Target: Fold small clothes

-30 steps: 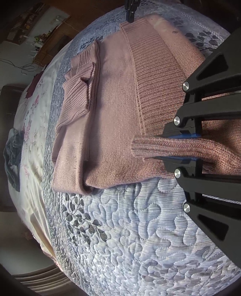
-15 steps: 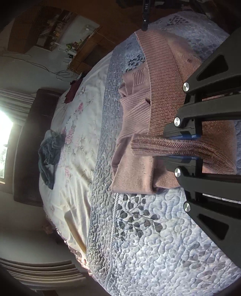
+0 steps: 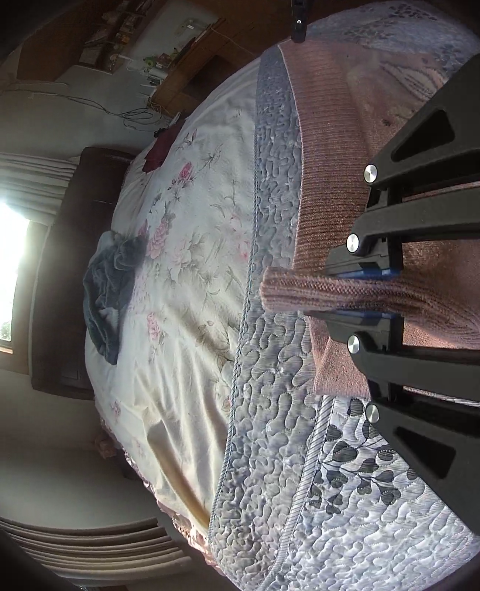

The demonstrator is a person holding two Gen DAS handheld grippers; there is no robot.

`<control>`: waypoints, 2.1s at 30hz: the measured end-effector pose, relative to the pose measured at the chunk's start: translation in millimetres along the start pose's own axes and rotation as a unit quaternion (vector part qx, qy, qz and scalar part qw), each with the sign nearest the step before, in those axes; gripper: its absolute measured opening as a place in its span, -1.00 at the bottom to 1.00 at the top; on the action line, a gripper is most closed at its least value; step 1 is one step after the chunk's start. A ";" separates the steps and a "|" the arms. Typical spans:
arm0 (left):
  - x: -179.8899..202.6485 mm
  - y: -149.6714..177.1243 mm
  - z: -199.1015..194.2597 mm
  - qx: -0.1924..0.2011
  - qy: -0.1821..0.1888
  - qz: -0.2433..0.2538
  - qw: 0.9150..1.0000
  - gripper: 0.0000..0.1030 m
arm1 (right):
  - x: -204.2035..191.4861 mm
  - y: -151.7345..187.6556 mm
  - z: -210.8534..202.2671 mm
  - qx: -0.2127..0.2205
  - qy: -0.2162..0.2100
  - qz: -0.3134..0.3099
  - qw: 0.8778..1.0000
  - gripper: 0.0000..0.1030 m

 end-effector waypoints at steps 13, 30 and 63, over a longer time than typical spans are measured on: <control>-48.1 38.6 48.1 -0.056 -0.042 -0.069 0.995 -0.28 | 27.2 26.2 61.2 -0.048 0.050 0.024 0.997 -0.71; 2.3 131.1 -50.0 -0.087 0.012 0.024 0.996 -0.03 | 16.7 184.0 6.7 -0.122 -0.027 -0.004 0.992 -0.25; 37.0 117.2 -13.1 -0.116 0.008 0.039 0.992 0.11 | 56.0 131.0 11.1 -0.107 -0.070 0.089 0.988 -0.02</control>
Point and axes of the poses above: each gripper's, at about its wrist camera, not at the fingertips, and z roughly the way its jaws point, x to its right, y to its underside, the point moved 4 cm from there along z, roughly the way its jaws point, and after that the axes turned 3 degrees about -z, right-handed, at the moved point
